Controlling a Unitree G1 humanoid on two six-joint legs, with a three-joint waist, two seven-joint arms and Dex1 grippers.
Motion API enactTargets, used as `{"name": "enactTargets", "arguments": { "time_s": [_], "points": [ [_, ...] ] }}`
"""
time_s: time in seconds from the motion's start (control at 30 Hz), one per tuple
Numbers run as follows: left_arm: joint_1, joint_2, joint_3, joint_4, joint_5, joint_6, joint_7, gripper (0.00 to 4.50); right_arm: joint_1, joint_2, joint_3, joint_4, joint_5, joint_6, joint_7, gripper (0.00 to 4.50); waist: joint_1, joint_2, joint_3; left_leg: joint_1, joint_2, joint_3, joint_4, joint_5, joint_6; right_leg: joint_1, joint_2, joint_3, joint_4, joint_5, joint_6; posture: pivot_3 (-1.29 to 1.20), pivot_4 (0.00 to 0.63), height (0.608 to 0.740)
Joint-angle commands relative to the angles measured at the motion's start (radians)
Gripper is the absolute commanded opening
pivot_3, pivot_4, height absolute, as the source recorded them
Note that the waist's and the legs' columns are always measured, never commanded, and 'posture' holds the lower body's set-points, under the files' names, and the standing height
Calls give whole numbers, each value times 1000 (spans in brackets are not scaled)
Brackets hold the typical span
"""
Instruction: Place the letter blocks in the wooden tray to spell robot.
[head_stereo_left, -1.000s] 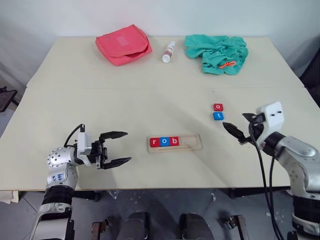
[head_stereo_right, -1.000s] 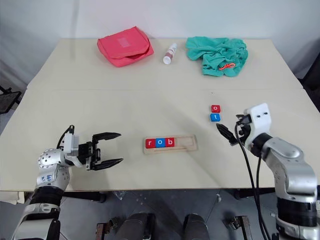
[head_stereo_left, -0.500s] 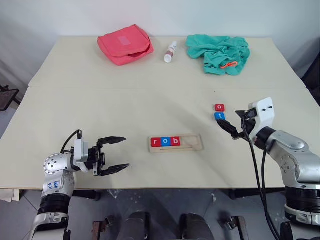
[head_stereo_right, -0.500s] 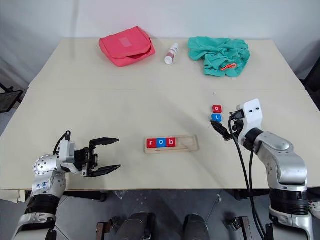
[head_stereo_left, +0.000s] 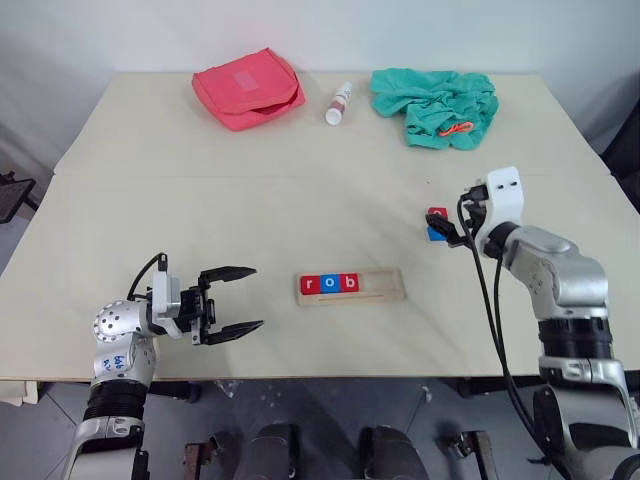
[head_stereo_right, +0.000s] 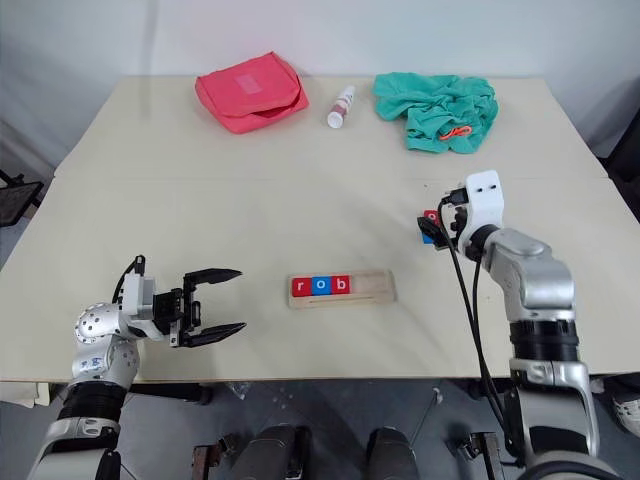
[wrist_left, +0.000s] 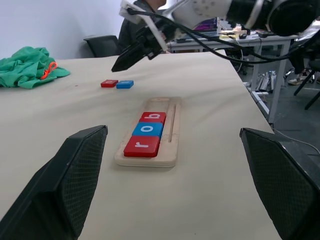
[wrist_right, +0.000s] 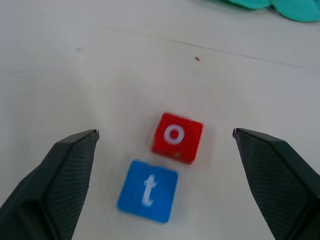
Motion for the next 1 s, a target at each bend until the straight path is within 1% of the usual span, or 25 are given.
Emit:
{"name": "enactTargets", "arguments": {
  "time_s": [0.03,0.13,0.2,0.47,0.77,0.87,0.93,1.0],
  "points": [
    [17,-2,5,-23,-8,-16,-10,4500,-79,9,22,129,-52,-62,-16,4484,-2,0,0,0,0,0,0,0,0,0,0,0,0,0,0,0,150,740],
    [48,-8,13,-47,-11,-24,7,4500,-160,27,45,297,-99,-138,-29,4484,-18,0,0,0,0,1,0,0,0,0,0,0,0,0,0,0,150,740],
    [67,-11,15,-66,-12,-24,17,4500,-187,36,48,347,-108,-164,-17,4484,-22,0,0,0,0,0,-1,0,0,0,0,0,0,0,0,0,150,740],
    [111,-19,15,-111,-12,-26,51,4500,-227,54,59,435,-127,-201,2,4484,-24,0,0,0,0,-1,-2,0,0,0,0,0,0,0,0,0,150,740],
    [102,-40,4,-100,-3,-43,71,4500,-251,95,59,495,-155,-201,-36,4484,-25,0,0,0,0,-1,-1,0,0,0,0,0,0,0,0,0,150,740],
    [93,-38,5,-87,-2,-46,70,4500,-251,108,48,492,-155,-203,-62,3898,-26,0,0,0,0,0,-1,0,0,0,0,0,0,0,0,0,150,740],
    [92,-39,5,-85,-3,-49,70,4500,-240,112,48,468,-152,-194,-63,3291,-25,0,0,0,1,0,-1,0,0,0,0,0,1,0,0,0,150,740],
    [94,-40,5,-87,-4,-49,71,4500,-232,114,48,450,-152,-185,-64,2532,-24,0,0,0,0,-1,-1,0,0,0,0,0,1,0,0,0,150,740]
  ]
}}
